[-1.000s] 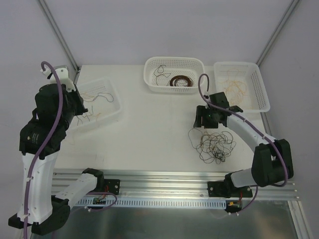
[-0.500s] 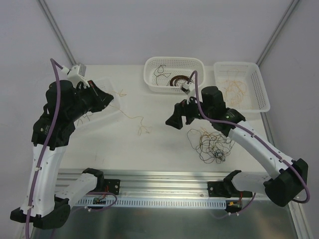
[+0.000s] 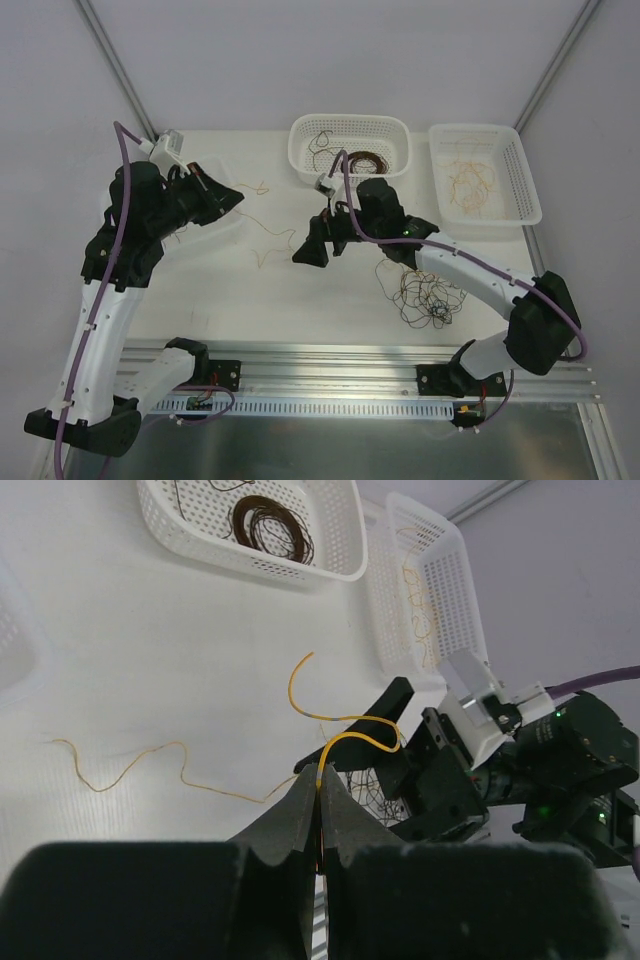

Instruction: Untangle the cables

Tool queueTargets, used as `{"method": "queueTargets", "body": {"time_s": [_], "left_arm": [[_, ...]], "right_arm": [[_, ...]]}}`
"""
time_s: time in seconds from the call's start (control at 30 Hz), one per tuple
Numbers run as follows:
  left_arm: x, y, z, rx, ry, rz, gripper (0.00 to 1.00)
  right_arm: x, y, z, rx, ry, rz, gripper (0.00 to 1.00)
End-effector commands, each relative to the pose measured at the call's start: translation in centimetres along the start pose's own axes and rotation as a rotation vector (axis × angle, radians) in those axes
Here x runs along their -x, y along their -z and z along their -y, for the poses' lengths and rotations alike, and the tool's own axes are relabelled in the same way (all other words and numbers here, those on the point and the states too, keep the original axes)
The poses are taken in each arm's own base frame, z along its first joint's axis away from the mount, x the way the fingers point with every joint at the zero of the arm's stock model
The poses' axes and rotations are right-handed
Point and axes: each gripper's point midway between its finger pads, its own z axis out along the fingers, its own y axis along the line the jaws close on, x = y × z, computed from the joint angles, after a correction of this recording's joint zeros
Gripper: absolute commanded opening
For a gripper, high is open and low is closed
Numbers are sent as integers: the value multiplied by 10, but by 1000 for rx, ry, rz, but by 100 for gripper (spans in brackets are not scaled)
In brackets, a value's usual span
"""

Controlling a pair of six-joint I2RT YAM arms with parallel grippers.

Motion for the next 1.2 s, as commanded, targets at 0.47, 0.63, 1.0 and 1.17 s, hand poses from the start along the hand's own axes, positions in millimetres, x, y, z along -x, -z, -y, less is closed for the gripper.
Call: {"method": "queueTargets", "body": {"time_s": [0.47, 0.63, 1.0, 1.17], "left_arm": [[-3, 8, 13, -72, 24, 24, 0], [-7, 6, 8, -59, 31, 19, 0], [-42, -5, -32, 37, 47, -34, 0], [-83, -19, -72, 129, 108, -117, 0]], "right_arm": [[4, -61, 11, 60, -56, 61, 69], [10, -62, 11, 55, -73, 89, 43], [52, 0, 51, -116, -162, 282, 1], [93, 53, 68, -182, -197, 427, 1]]}}
